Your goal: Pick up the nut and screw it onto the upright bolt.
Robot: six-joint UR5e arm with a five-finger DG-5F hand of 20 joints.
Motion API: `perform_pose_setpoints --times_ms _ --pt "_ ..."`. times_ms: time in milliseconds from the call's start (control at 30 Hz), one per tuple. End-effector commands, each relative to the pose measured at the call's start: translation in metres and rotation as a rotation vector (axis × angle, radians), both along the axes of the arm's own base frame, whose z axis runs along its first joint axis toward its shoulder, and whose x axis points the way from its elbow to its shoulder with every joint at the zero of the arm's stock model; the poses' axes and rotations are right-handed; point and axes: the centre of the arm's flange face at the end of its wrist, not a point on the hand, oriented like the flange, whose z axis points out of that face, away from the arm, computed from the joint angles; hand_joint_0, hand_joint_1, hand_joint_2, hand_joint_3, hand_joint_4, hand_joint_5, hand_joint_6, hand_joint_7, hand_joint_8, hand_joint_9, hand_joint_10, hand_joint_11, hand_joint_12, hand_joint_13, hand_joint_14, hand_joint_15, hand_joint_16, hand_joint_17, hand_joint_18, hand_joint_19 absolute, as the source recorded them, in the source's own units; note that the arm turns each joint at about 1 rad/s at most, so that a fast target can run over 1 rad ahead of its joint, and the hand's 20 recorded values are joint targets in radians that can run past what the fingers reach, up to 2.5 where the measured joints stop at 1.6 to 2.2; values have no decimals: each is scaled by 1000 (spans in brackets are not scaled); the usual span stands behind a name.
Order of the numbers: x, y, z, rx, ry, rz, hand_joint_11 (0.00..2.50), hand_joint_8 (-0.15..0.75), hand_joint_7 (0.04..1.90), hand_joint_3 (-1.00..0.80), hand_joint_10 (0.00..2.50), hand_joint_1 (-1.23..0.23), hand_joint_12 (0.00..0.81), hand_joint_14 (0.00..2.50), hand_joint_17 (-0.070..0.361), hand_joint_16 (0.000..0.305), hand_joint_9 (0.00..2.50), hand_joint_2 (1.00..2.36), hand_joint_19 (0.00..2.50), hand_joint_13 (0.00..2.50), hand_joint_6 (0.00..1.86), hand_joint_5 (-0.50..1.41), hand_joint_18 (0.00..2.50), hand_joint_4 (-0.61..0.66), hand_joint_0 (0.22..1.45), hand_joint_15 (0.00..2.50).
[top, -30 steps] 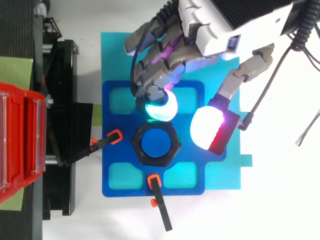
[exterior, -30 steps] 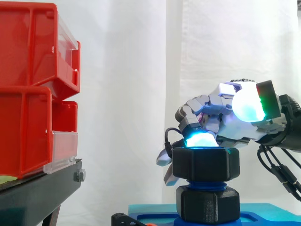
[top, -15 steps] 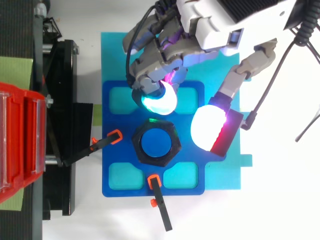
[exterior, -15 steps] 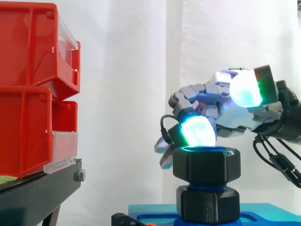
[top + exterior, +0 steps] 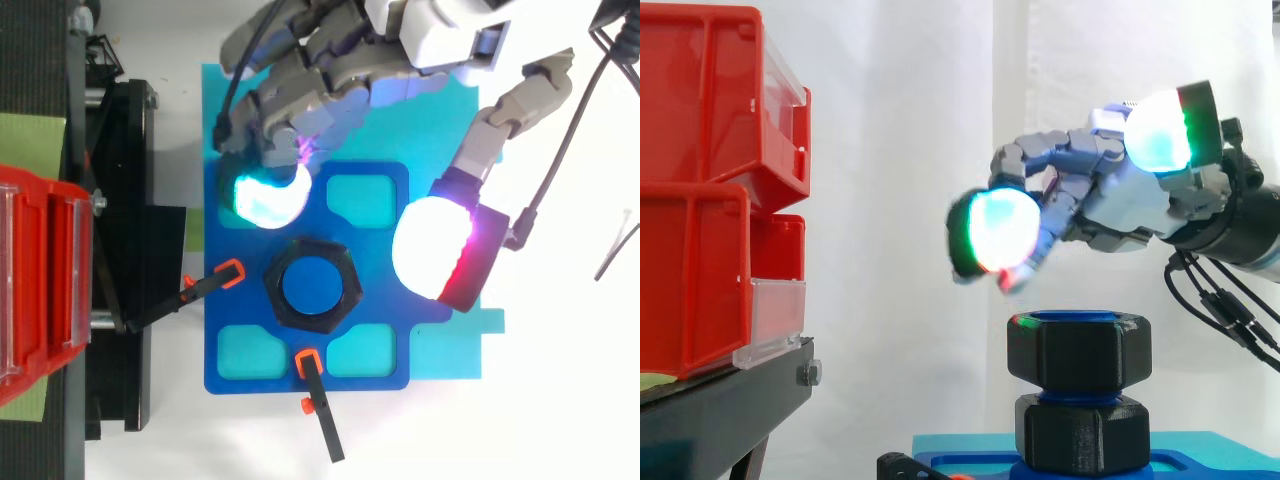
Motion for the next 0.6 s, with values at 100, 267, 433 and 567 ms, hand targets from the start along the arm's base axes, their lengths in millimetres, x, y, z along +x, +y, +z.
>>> perform_pose_setpoints --times_ms 100,267,433,567 --pt "4 7 3 -1 -26 7 0 197 613 -500 0 -241 316 0 94 42 499 1000 0 313 501 -172 108 188 454 0" --pt "6 20 -7 10 -18 -2 0 173 569 -500 0 -181 336 0 100 44 199 1000 0 49 501 -209 0 124 440 0" --pt "3 32 -30 23 -7 -14 0 168 559 -500 0 -119 342 0 106 47 66 1000 0 0 501 -223 0 99 437 0" --pt "2 38 -36 31 -7 -8 0 164 567 -500 0 -91 342 0 106 47 24 1000 0 0 501 -228 0 91 438 0"
